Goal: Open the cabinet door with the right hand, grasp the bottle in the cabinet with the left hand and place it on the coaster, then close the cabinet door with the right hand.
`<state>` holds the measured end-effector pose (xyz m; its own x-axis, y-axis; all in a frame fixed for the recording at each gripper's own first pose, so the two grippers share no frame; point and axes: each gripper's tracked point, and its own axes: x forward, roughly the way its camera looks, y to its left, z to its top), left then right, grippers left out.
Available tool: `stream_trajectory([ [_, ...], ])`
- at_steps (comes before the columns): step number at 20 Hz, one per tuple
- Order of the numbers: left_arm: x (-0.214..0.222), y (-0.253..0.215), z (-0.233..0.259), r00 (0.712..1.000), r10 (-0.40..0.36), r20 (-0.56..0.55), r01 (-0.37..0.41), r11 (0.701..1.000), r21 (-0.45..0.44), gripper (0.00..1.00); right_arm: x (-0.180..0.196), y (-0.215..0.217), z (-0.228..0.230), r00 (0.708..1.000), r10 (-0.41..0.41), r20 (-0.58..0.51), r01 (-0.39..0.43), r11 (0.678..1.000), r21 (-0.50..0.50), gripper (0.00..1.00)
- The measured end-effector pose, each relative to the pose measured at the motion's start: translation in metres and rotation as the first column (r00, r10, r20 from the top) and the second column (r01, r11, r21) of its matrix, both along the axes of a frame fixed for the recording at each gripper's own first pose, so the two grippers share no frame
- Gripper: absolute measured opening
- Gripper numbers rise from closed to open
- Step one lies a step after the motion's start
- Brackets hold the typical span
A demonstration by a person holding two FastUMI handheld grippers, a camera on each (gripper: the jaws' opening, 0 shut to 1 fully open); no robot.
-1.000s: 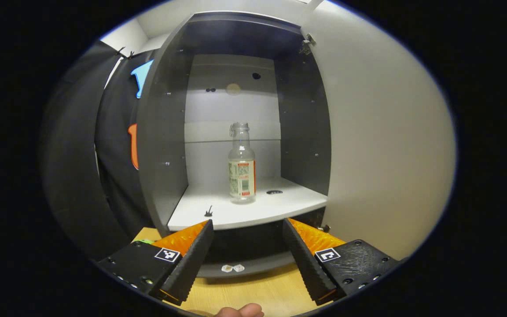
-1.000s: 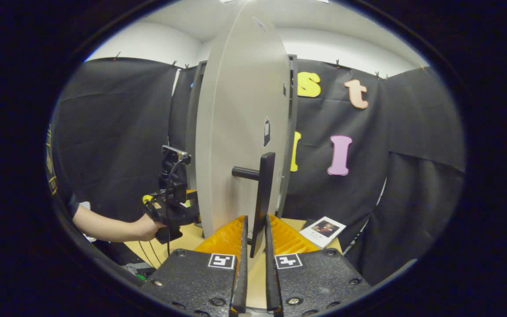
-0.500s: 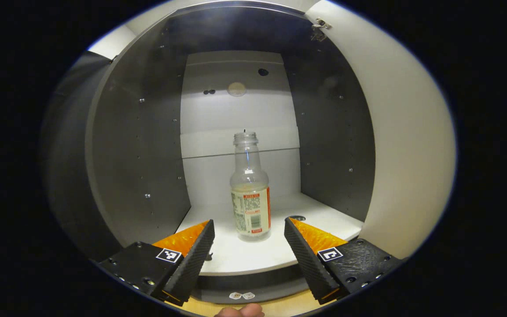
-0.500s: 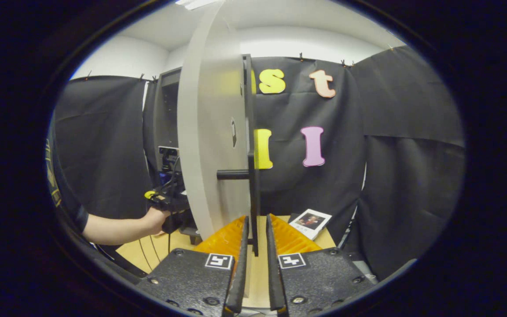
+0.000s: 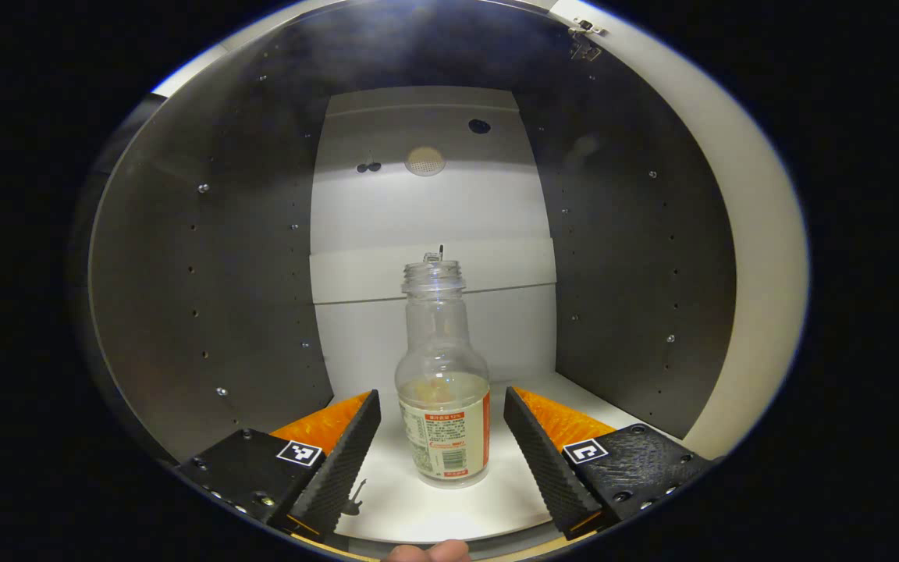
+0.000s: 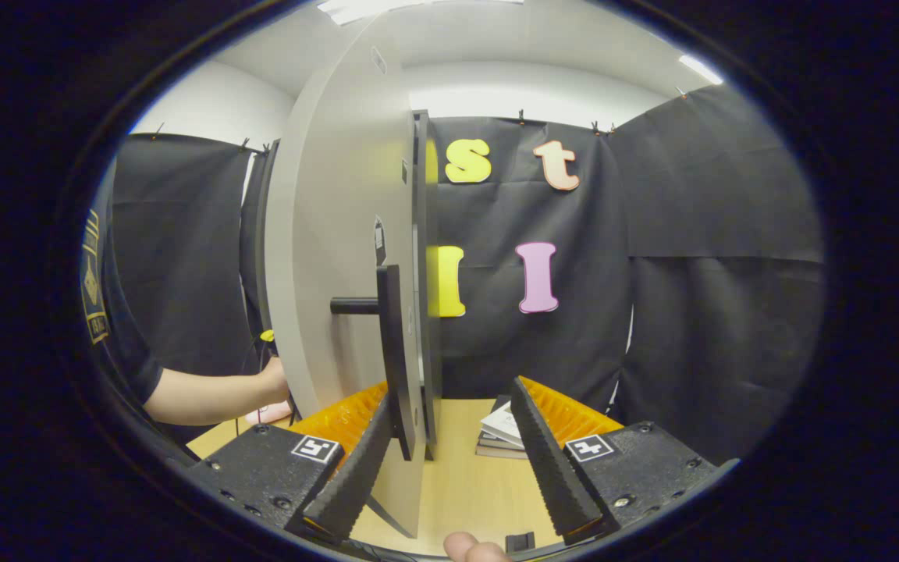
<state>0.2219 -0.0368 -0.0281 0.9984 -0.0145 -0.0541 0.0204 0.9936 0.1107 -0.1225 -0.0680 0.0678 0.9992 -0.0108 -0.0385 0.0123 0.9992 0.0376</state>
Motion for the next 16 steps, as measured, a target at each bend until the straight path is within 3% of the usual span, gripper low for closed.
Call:
stream_trajectory([
  [9,0.026,0.008,-0.016,0.997,0.058,-0.049,-0.059,0.998,-0.017,0.95,0.008,0.000,-0.007,0.999,0.046,-0.006,-0.046,0.999,0.006,0.92],
  [11,0.022,0.005,-0.014,0.997,0.044,-0.057,-0.046,0.999,-0.027,0.77,0.012,0.000,-0.008,0.998,0.066,-0.001,-0.066,0.998,0.010,0.91],
  [14,0.019,0.009,-0.009,0.998,0.039,-0.050,-0.041,0.999,-0.030,0.77,0.015,0.001,-0.008,0.995,0.103,0.006,-0.103,0.994,0.021,0.91],
  [15,0.016,0.009,-0.006,0.998,0.041,-0.045,-0.042,0.999,-0.028,0.85,0.016,0.002,-0.009,0.993,0.119,0.007,-0.119,0.993,0.027,0.92],
  [16,0.013,0.009,-0.003,0.998,0.043,-0.040,-0.044,0.999,-0.026,0.77,0.018,0.003,-0.009,0.991,0.135,0.007,-0.136,0.990,0.034,0.91],
])
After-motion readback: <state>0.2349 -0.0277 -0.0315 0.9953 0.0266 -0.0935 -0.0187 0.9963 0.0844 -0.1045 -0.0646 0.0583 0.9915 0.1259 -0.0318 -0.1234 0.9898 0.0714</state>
